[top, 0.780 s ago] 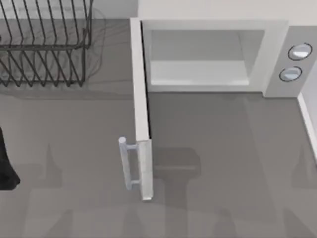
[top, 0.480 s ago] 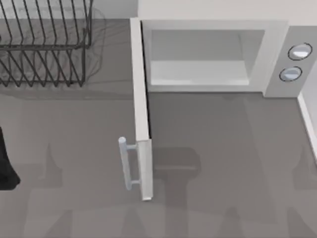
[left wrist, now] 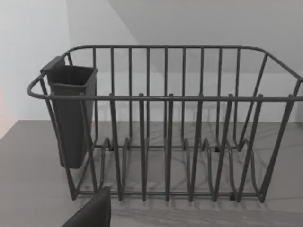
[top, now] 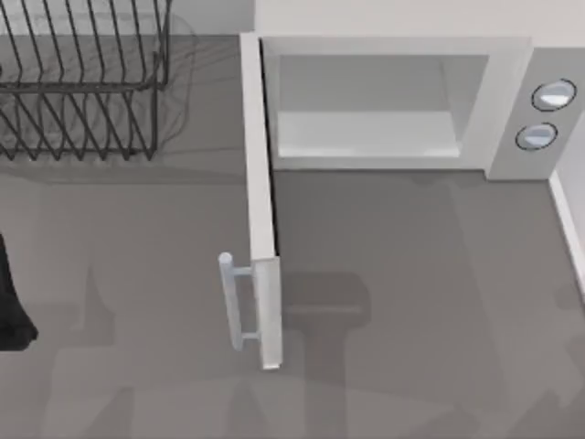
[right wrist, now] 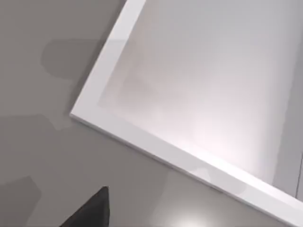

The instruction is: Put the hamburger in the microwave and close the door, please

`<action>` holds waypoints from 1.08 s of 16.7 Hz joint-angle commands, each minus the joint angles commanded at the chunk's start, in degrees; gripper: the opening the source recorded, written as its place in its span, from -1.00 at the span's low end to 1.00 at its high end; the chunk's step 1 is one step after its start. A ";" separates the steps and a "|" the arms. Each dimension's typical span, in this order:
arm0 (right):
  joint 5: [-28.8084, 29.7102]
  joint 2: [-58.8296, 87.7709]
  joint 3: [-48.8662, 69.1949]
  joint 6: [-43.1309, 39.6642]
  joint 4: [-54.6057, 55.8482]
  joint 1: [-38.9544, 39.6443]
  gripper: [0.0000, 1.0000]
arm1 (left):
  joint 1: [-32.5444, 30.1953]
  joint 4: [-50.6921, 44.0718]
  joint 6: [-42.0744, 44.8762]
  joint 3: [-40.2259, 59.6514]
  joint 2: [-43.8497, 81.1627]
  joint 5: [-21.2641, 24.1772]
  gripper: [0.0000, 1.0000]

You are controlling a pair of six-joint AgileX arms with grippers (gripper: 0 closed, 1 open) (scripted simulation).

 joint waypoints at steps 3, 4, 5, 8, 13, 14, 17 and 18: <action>0.04 15.58 7.94 -14.02 -10.32 -2.35 1.00 | 0.00 0.00 0.00 0.00 0.00 0.00 1.00; 0.06 20.22 10.37 -18.19 -13.47 -3.07 1.00 | 0.00 0.00 0.00 0.00 0.00 0.00 1.00; 0.07 24.47 12.64 -22.04 -16.41 -3.75 1.00 | 0.00 0.00 0.00 0.00 0.00 0.00 1.00; 0.12 34.22 18.18 -31.14 -23.56 -5.42 1.00 | 0.00 0.00 0.00 0.00 0.00 0.00 1.00; 0.16 39.32 21.49 -36.29 -27.81 -6.41 1.00 | 0.00 0.00 0.00 0.00 0.00 0.00 1.00; 0.16 39.32 21.49 -36.29 -27.81 -6.41 1.00 | 0.00 0.00 0.00 0.00 0.00 0.00 1.00; 0.15 39.22 21.18 -36.19 -27.50 -6.16 1.00 | 0.00 0.00 0.00 0.00 0.00 0.00 1.00; 0.15 39.65 20.75 -36.15 -26.78 -6.19 1.00 | 0.00 0.00 0.00 0.00 0.00 0.00 1.00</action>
